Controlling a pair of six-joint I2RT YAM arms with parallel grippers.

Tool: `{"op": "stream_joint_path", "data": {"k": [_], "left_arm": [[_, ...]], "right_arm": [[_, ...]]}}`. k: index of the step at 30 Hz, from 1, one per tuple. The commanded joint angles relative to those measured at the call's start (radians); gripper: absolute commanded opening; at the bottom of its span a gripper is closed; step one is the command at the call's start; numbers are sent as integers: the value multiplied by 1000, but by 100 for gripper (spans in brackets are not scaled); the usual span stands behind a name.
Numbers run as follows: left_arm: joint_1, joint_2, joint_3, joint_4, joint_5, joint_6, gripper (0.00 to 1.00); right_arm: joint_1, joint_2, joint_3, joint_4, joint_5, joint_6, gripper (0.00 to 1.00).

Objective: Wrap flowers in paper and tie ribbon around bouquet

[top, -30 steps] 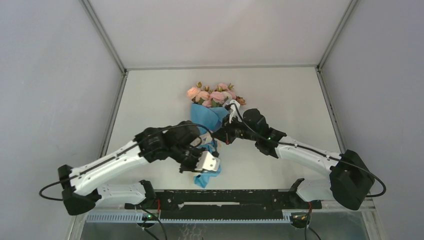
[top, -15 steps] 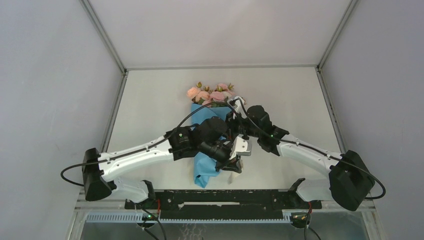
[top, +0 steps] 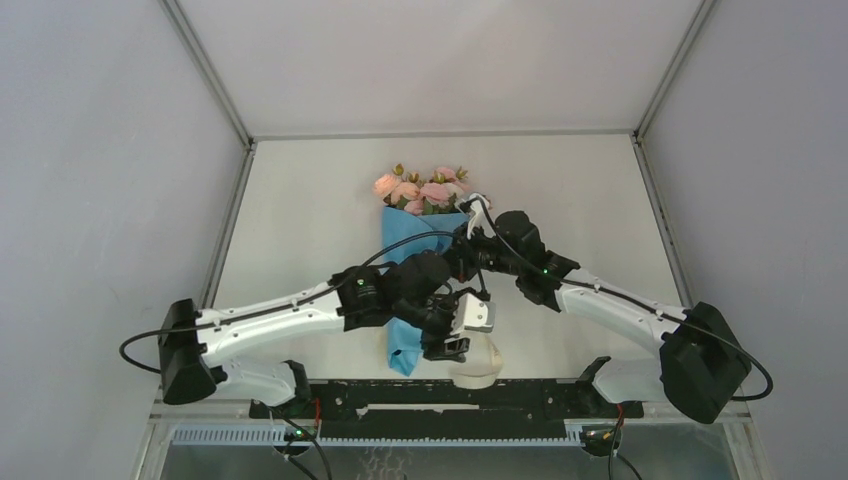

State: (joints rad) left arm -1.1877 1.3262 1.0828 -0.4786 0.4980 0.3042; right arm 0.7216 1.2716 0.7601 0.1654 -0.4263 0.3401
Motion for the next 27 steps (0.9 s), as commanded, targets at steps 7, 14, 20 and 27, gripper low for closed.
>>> {"op": "stream_joint_path", "data": {"k": [7,14,20,27], "left_arm": [[269,-384,-43,-133,-101,51,70],[552,-485,-331,156,-24,-287,79],[604,-435,-437,361,144,-271,85],[657,-337,-491,548,244,-332,61]], "right_arm": [[48,-36,38,19,85,76,0],[109,-40,38,52,138,130,0],[148,-33,38,53,178,156,0],[159,-1,38,100,159,164,0]]}}
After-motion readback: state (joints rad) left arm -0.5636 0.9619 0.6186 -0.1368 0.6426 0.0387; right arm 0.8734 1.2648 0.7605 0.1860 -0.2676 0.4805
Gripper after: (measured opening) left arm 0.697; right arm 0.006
